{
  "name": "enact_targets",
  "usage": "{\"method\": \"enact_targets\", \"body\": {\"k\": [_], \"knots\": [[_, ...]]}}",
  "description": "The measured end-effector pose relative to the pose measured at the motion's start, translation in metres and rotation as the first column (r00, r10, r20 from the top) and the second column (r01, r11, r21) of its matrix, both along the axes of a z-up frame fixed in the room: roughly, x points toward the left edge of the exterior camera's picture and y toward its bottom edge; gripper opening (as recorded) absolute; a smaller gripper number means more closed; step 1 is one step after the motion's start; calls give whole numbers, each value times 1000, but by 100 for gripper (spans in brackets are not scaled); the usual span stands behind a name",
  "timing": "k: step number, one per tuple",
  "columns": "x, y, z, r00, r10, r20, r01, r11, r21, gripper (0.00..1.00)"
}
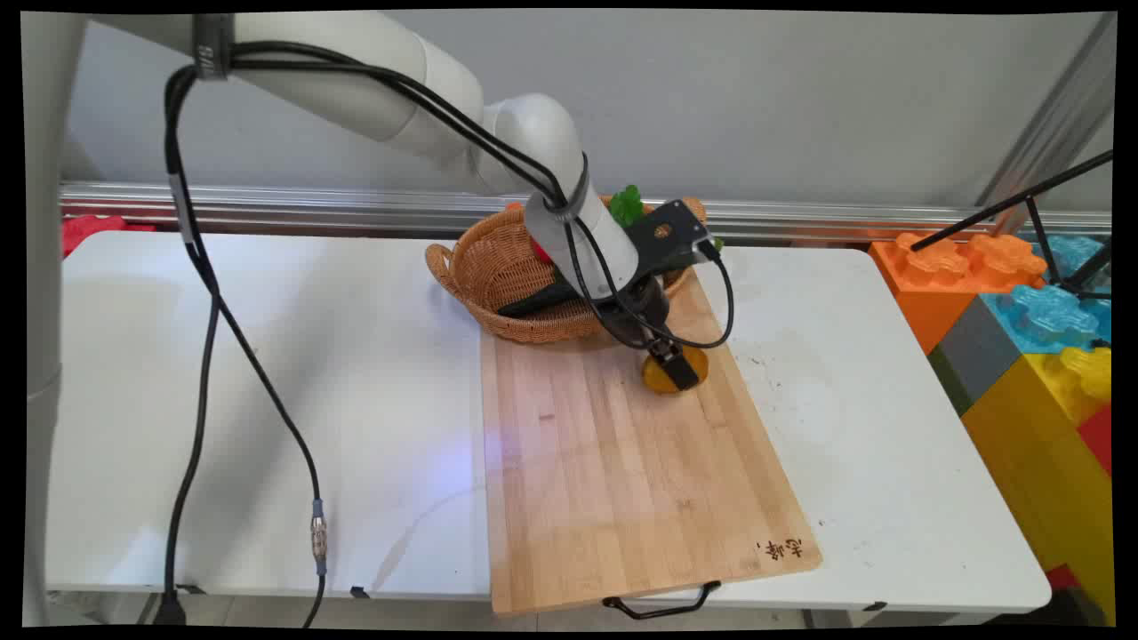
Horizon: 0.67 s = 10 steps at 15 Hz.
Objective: Pick up the cucumber from the vegetable basket
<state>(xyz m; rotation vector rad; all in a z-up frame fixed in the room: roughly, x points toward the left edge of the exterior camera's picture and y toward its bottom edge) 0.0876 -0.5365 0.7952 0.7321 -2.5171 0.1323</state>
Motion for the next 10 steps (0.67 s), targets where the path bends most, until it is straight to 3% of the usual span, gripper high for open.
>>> {"method": "enact_targets", "body": {"k": [5, 10], "knots": [[20, -5, 43, 999, -50, 3, 50, 997, -62, 100], [61, -29, 84, 994, -70, 89, 85, 981, -172, 100]]}}
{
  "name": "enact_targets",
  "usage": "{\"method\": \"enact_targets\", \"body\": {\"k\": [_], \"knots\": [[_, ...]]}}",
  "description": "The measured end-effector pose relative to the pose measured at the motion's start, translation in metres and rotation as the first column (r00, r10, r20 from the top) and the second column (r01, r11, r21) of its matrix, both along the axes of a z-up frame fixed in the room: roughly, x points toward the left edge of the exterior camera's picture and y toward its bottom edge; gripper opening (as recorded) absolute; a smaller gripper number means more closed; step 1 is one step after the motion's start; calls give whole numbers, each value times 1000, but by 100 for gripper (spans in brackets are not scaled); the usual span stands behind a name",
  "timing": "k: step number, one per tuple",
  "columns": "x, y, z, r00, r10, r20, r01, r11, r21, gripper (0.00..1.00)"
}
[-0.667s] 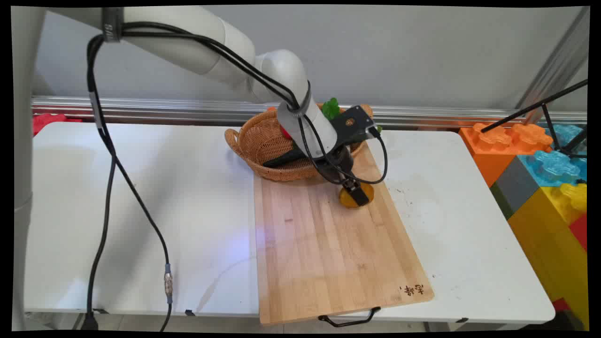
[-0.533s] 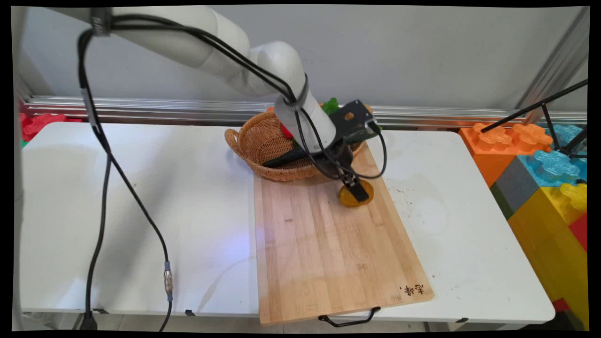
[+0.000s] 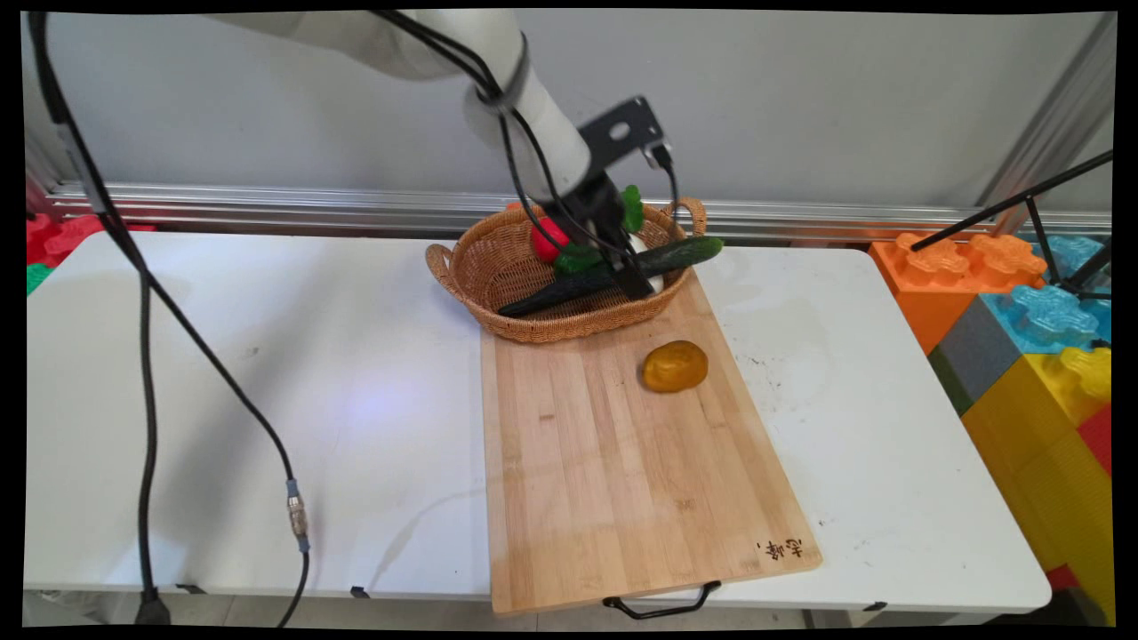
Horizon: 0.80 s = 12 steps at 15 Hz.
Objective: Pick up the cucumber from the vegetable basket
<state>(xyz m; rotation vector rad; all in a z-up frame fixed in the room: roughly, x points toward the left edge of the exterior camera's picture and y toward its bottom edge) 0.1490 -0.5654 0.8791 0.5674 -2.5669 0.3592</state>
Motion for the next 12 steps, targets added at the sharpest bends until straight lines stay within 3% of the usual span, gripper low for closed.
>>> {"method": "enact_targets", "body": {"k": [6, 12], "knots": [[35, -20, 5, 997, -20, 70, 24, 998, -54, 100], [40, -31, -14, 997, -17, 76, 22, 997, -68, 100]]}}
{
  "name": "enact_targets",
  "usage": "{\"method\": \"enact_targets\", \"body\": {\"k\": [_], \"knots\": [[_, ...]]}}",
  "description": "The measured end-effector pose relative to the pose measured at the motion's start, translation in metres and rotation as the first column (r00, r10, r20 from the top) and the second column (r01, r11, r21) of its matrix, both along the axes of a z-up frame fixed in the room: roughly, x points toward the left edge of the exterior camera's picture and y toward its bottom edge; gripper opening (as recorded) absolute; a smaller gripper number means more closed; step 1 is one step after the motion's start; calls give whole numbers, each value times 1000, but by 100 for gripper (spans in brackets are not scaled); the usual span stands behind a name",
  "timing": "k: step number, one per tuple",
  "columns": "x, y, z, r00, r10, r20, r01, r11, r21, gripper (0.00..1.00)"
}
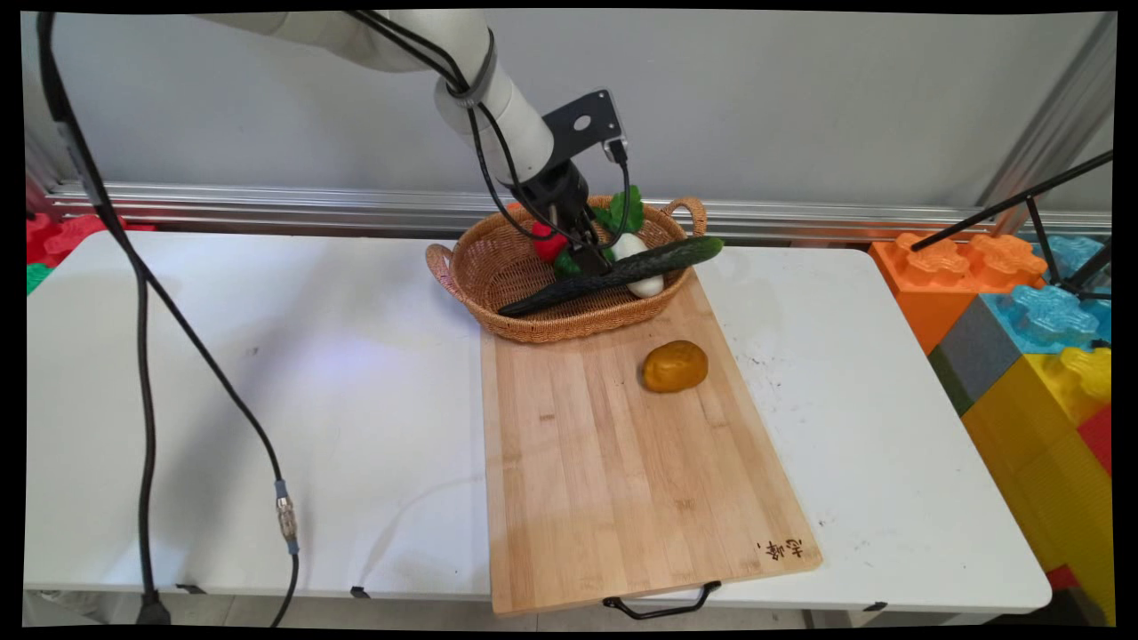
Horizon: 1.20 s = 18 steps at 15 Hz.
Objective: Pick up the cucumber from the vegetable basket
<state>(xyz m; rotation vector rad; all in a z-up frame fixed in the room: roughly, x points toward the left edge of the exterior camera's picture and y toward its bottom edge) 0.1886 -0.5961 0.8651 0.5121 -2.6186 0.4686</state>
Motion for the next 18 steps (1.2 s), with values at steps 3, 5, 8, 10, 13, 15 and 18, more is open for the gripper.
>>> {"method": "enact_targets", "body": {"k": [3, 5, 8, 10, 13, 15, 18], "knots": [[-5, -4, -9, 1000, -8, -9, 8, 1000, 1, 100], [-9, -7, -17, 1000, -17, -14, 17, 1000, -2, 100], [-11, -10, -27, 1000, -21, -15, 21, 1000, -10, 100], [-13, -12, -35, 1000, -24, -13, 23, 1000, -15, 100], [-16, -16, -46, 1000, -25, -15, 24, 999, -22, 100], [-17, -17, -53, 999, -26, -18, 26, 999, -24, 100], [-18, -18, -58, 999, -39, -21, 38, 999, -32, 0]]}}
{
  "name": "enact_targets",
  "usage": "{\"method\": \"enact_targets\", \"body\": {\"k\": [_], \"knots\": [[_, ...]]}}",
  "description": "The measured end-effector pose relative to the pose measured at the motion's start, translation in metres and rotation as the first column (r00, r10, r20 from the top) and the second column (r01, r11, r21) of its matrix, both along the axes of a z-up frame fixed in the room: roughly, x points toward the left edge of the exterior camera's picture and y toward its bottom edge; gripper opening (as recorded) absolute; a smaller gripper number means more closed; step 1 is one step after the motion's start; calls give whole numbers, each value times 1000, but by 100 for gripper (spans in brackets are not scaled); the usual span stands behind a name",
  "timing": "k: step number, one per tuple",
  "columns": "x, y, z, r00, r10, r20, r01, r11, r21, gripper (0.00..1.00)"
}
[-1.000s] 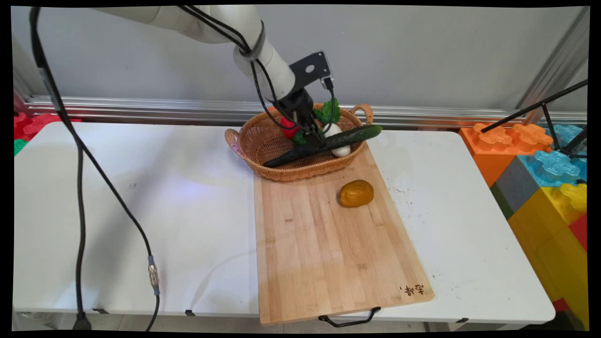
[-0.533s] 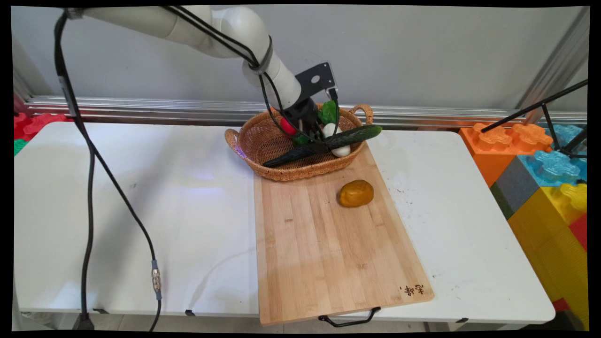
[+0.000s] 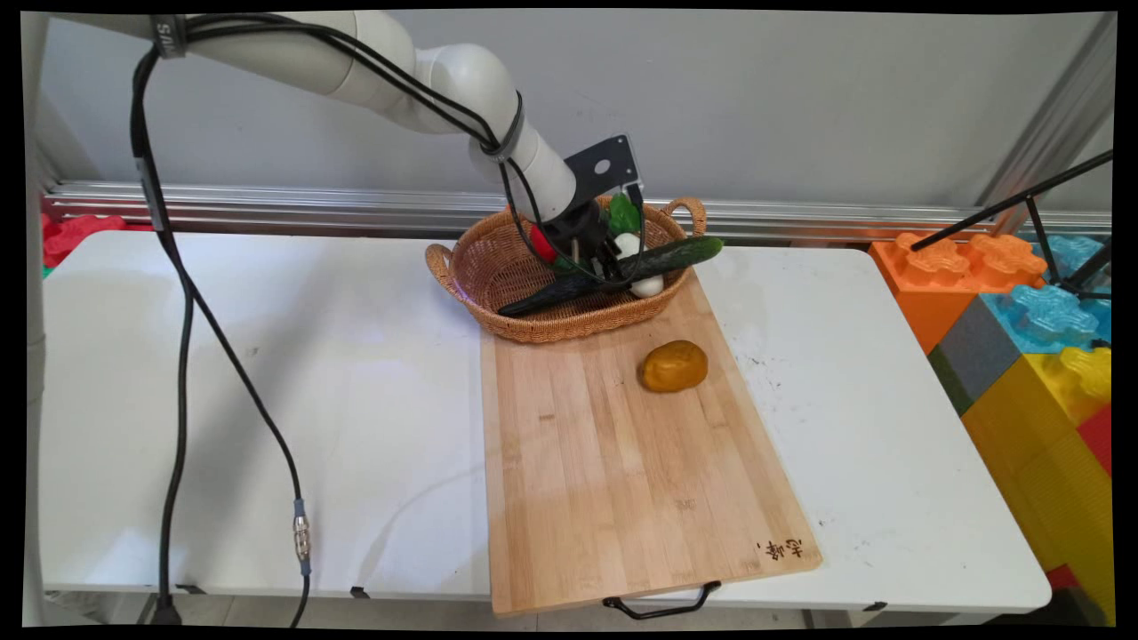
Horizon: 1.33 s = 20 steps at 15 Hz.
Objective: Pick up the cucumber from the vegetable basket, then place the picked object on the cutting board
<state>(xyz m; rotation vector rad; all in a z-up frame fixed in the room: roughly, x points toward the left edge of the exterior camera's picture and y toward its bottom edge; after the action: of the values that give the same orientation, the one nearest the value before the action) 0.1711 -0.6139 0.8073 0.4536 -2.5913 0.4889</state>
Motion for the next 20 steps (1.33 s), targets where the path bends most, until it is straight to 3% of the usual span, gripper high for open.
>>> {"method": "enact_targets", "body": {"k": [6, 9, 14, 17, 20], "knots": [[8, 11, 8, 1000, -6, -3, 6, 1000, 3, 0], [9, 20, 35, 1000, 9, -28, -9, 1000, -15, 0], [-9, 39, 105, 993, 4, -117, -10, 998, -54, 0], [-27, 61, 135, 985, -30, -169, 27, 999, -20, 0], [-43, 91, 151, 977, -61, -205, 74, 996, 56, 0]]}}
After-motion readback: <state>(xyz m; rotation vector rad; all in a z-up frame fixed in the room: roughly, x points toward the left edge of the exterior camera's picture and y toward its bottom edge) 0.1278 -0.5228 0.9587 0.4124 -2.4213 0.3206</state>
